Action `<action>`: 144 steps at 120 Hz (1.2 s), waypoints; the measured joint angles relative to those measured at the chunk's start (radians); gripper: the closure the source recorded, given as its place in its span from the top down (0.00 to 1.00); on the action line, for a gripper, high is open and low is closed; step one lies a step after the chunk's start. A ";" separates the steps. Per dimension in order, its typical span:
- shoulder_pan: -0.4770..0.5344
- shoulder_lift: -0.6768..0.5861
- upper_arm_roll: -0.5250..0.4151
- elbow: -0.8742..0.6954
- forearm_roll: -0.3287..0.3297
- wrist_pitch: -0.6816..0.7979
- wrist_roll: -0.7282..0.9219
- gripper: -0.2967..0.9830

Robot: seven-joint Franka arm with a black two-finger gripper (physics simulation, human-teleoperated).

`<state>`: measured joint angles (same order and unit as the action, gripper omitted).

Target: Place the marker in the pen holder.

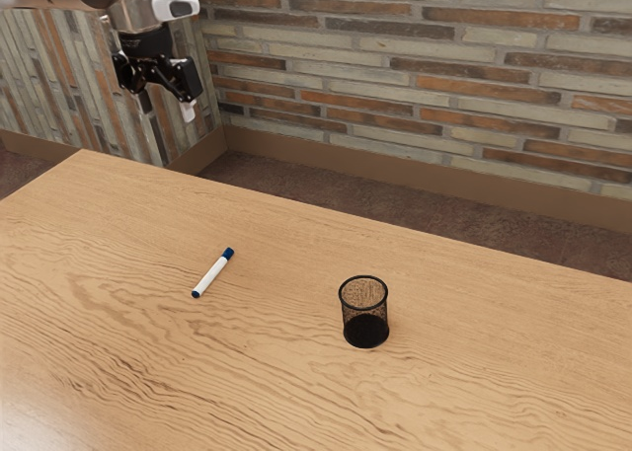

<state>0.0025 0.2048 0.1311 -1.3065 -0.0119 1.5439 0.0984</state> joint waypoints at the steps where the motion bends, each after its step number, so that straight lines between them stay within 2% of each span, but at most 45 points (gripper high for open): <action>1: 0.000 0.000 0.000 0.000 0.000 0.000 0.001 0.75; 24: 0.000 0.000 -0.003 0.001 0.001 0.001 0.019 0.75; 36: -0.017 0.023 -0.019 0.070 0.004 0.007 0.026 0.75; 58: 0.020 0.261 0.001 0.087 0.014 0.019 0.024 0.75; 66: 0.037 0.294 0.004 0.036 0.008 0.066 0.027 0.75; 76: 0.062 0.309 0.005 -0.056 -0.036 0.151 0.035 0.75; 94: 0.070 0.352 0.005 -0.118 -0.079 0.276 0.048 0.75; 120: 0.067 0.405 0.005 -0.140 -0.099 0.380 0.063 0.75; 144: 0.053 0.349 0.007 -0.270 -0.094 0.451 0.098 0.75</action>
<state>0.0559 0.5538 0.1379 -1.5769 -0.1062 1.9949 0.1964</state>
